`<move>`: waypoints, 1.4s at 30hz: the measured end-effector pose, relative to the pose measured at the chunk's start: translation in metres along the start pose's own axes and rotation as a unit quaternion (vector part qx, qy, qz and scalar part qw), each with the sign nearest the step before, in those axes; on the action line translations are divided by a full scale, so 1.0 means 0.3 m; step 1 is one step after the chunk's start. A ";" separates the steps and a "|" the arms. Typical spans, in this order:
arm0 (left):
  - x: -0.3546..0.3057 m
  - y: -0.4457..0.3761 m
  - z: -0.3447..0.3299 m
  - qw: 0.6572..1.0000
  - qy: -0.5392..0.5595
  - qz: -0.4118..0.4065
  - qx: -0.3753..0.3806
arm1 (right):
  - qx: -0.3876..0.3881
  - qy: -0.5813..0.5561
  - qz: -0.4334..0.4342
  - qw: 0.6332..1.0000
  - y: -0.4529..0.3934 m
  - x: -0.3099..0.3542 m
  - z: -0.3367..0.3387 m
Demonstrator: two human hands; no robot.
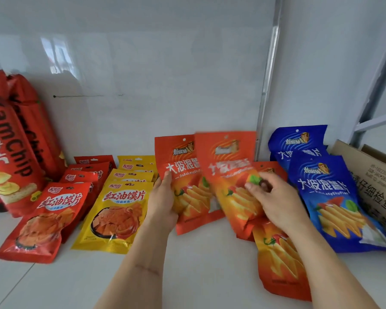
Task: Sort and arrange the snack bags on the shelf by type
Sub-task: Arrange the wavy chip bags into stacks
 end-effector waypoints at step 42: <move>-0.030 0.038 0.064 0.994 -0.092 0.055 0.009 | 0.011 0.130 -0.170 0.977 0.270 -0.150 0.042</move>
Point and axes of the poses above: each hand's wrist, its own y-axis away from the middle knuckle, its own z-axis out of the back of the hand, x = y × z, the point moved 6 cm from there along -y, towards the middle knuckle, and after that the axes turned 8 degrees about y, right-handed, at the moved point
